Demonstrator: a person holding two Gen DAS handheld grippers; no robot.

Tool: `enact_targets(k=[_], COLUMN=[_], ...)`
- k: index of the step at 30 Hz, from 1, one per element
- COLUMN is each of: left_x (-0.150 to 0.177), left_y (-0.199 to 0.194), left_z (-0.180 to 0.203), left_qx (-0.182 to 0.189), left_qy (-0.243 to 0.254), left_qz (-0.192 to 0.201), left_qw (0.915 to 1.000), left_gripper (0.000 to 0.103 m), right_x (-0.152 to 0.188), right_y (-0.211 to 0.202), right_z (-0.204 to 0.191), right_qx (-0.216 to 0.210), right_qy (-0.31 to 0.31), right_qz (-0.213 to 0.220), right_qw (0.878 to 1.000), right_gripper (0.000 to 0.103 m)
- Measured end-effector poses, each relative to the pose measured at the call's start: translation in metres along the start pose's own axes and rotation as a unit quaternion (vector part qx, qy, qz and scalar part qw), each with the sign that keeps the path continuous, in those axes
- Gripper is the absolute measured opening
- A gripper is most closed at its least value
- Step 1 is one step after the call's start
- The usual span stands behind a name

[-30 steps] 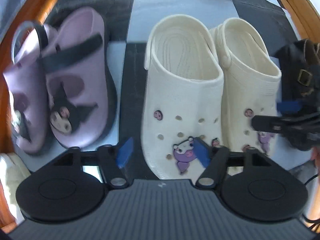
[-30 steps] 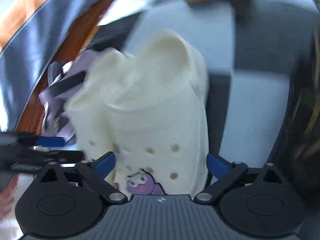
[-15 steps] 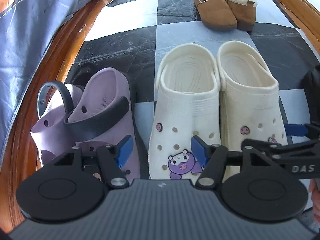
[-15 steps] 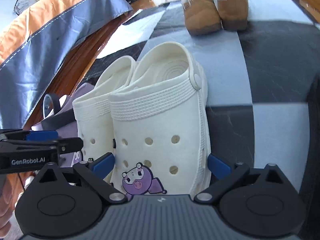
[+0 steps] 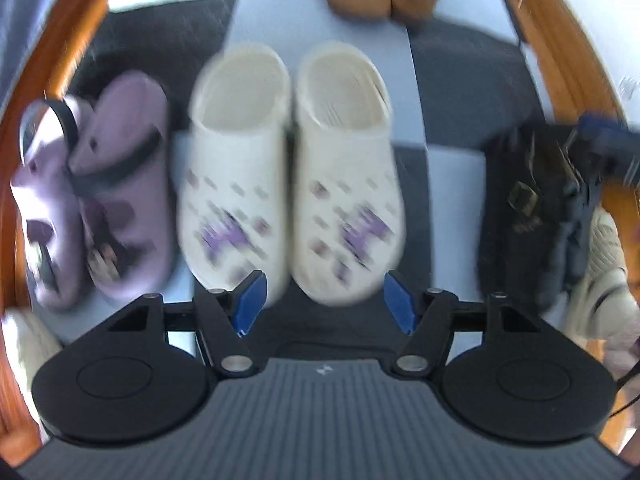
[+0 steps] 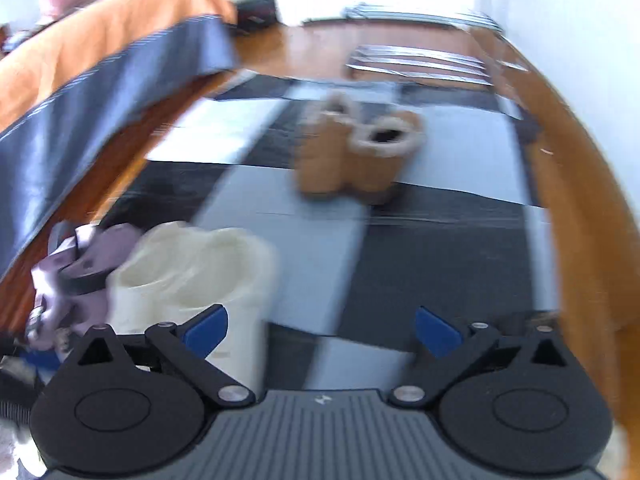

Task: Organize scattered shoes

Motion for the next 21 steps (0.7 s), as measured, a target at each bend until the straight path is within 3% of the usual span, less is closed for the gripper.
enact_targets(k=[3, 5, 7, 8, 11, 14, 16, 18, 21], left_x=[-0.013, -0.023, -0.035, -0.039, -0.051, -0.054, -0.054, -0.053, -0.057], left_y=[-0.002, 0.002, 0.012, 0.018, 0.047, 0.063, 0.08, 0.093, 0.116], left_z=[0.051, 0.075, 0.101, 0.108, 0.136, 0.148, 0.151, 0.146, 0.131], left_qx=[-0.019, -0.01, 0.021, 0.03, 0.024, 0.054, 0.048, 0.052, 0.12], left_qy=[0.015, 0.021, 0.018, 0.017, 0.038, 0.046, 0.065, 0.055, 0.02], left_qz=[0.043, 0.064, 0.085, 0.089, 0.063, 0.091, 0.101, 0.1, 0.088], left_qw=[0.9988, 0.9977, 0.996, 0.9954, 0.997, 0.9933, 0.9916, 0.9921, 0.9887], left_gripper=[0.065, 0.065, 0.065, 0.067, 0.067, 0.067, 0.068, 0.07, 0.078], right_x=[-0.034, -0.058, -0.065, -0.058, -0.029, -0.014, -0.004, 0.009, 0.018], right_y=[0.008, 0.022, 0.041, 0.044, 0.033, 0.02, 0.023, 0.04, 0.048], right_z=[0.042, 0.063, 0.076, 0.085, 0.104, 0.122, 0.135, 0.148, 0.162], right_qx=[-0.032, -0.076, -0.103, -0.072, 0.029, 0.028, 0.042, 0.081, 0.023], right_qy=[0.062, 0.095, 0.118, 0.133, 0.1, 0.058, 0.016, -0.023, -0.017], right_qz=[-0.061, -0.1, -0.163, -0.205, -0.251, -0.187, -0.126, -0.131, -0.147], right_qw=[0.996, 0.988, 0.974, 0.967, 0.962, 0.98, 0.991, 0.988, 0.989], right_gripper=[0.1, 0.1, 0.093, 0.092, 0.092, 0.095, 0.096, 0.095, 0.096])
Point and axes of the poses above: each gripper's, at about its wrist camera, not at the fingertips, and y roughly the way its jaws point, z to its right, x to its underside, the point moved 3 cm from there along y, roughly the way its jaws point, and after that the axes turned 12 degrees about -z, right-handed, at the moved point
